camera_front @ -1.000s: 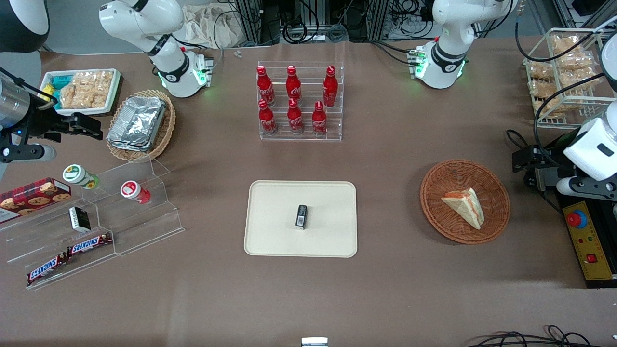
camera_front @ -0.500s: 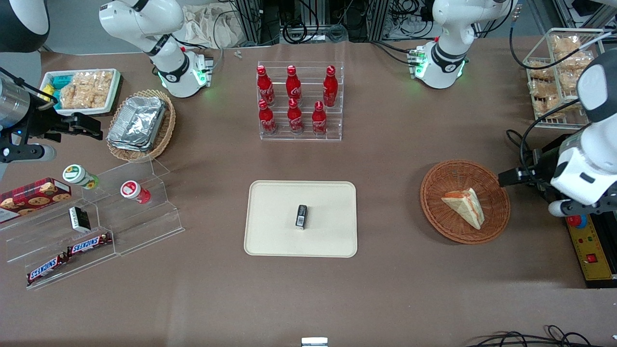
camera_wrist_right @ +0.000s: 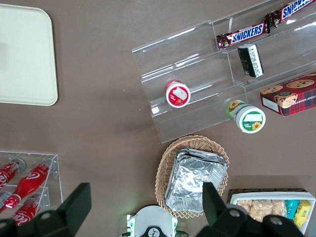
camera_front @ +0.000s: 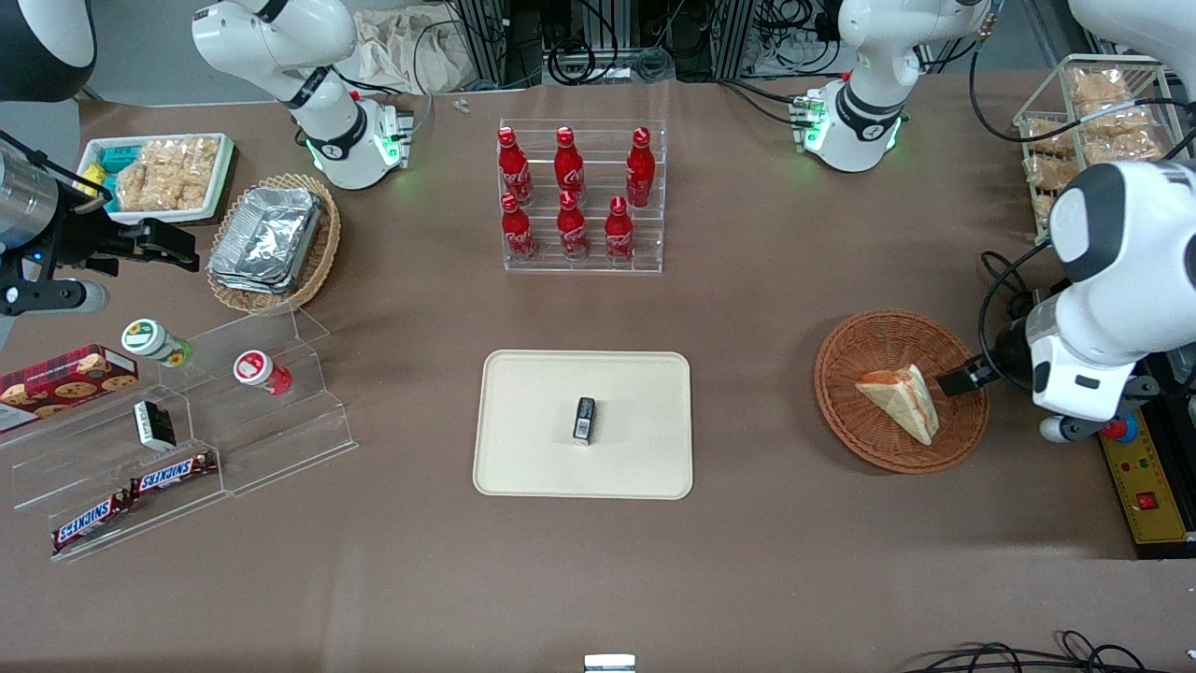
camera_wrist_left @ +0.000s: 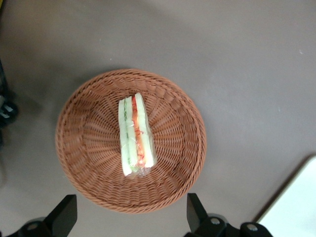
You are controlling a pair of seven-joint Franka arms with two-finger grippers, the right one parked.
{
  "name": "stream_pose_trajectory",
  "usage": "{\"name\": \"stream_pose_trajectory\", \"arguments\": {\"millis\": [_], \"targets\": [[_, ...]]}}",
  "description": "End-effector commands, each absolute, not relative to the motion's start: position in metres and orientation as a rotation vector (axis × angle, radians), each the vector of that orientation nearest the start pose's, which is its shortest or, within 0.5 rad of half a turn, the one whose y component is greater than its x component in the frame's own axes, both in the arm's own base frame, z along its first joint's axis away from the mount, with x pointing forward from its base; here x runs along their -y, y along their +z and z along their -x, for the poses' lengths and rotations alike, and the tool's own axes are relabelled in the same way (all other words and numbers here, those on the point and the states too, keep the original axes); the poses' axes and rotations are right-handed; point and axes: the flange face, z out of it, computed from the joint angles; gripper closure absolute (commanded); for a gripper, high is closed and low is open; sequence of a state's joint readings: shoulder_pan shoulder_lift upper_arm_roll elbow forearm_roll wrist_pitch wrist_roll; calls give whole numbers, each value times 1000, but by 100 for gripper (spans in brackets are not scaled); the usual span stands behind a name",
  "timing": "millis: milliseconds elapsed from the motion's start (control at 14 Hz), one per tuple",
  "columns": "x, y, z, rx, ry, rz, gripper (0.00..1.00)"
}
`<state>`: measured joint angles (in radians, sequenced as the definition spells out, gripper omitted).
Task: Place sandwich from basket to tray
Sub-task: 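Lower the left gripper over the sandwich and close it on the sandwich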
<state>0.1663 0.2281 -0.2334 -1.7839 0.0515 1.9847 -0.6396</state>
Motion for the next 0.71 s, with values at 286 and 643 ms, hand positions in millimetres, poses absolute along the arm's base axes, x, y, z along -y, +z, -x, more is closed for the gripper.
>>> {"name": "stream_pose_trajectory", "arguments": {"millis": [286, 643], "targets": [[33, 341, -594, 1115, -59, 2886, 0], [34, 304, -589, 1183, -32, 2870, 0]]}}
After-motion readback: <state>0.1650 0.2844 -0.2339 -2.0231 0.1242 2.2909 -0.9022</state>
